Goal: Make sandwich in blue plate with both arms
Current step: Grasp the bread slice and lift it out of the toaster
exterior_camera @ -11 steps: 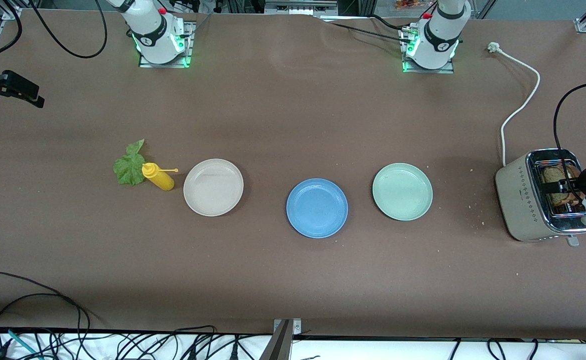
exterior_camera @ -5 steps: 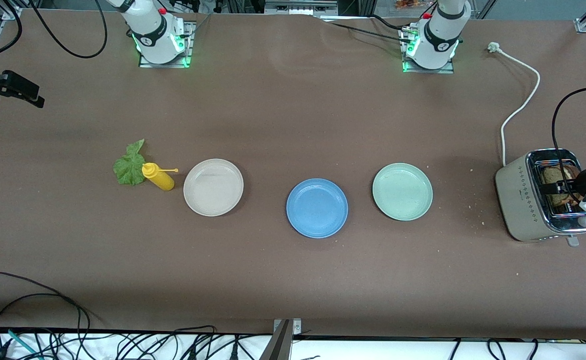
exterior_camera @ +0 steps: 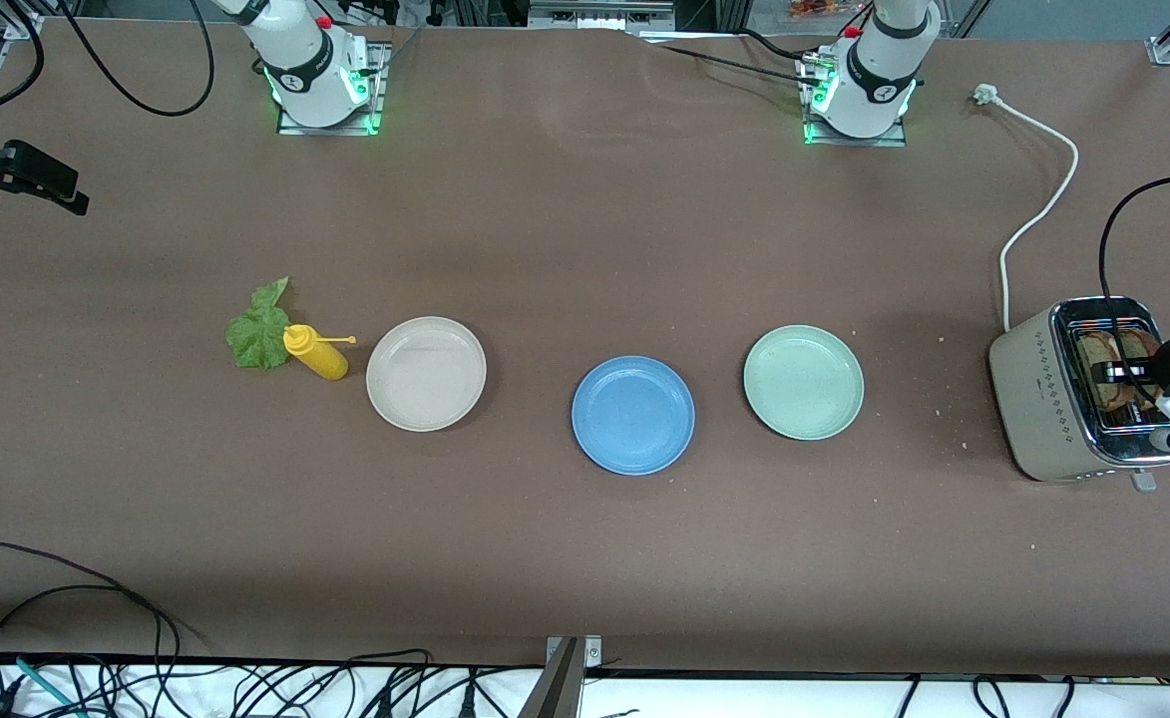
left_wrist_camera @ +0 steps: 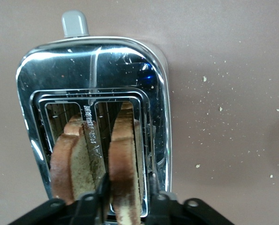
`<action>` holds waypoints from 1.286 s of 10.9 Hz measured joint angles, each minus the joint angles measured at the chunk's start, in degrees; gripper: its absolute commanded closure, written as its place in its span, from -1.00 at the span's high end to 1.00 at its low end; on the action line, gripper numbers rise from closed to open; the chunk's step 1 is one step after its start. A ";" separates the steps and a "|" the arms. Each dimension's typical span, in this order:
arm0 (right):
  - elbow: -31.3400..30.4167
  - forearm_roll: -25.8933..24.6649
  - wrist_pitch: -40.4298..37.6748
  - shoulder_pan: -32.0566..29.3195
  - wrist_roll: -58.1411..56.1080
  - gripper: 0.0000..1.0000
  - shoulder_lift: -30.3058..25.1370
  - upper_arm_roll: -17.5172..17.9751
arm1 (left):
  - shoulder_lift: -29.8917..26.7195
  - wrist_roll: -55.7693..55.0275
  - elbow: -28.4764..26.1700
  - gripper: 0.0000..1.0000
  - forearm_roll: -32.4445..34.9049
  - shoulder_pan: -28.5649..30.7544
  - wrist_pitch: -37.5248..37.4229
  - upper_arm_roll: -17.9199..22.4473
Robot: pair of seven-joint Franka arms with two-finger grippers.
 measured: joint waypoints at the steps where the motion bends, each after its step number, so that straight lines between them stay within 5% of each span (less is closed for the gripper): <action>1: 0.00 0.00 0.00 0.00 0.00 1.00 0.00 0.00 | 0.00 1.10 0.23 -1.00 0.00 0.23 0.00 0.01; 6: 0.00 0.00 0.00 0.01 0.00 1.00 0.00 0.00 | -1.69 1.92 1.74 -1.00 0.00 0.64 -1.94 -0.02; 14: 0.00 0.00 0.00 -0.03 0.00 1.00 0.01 -0.01 | -13.70 4.23 2.74 -1.00 -0.05 0.22 -11.94 -1.38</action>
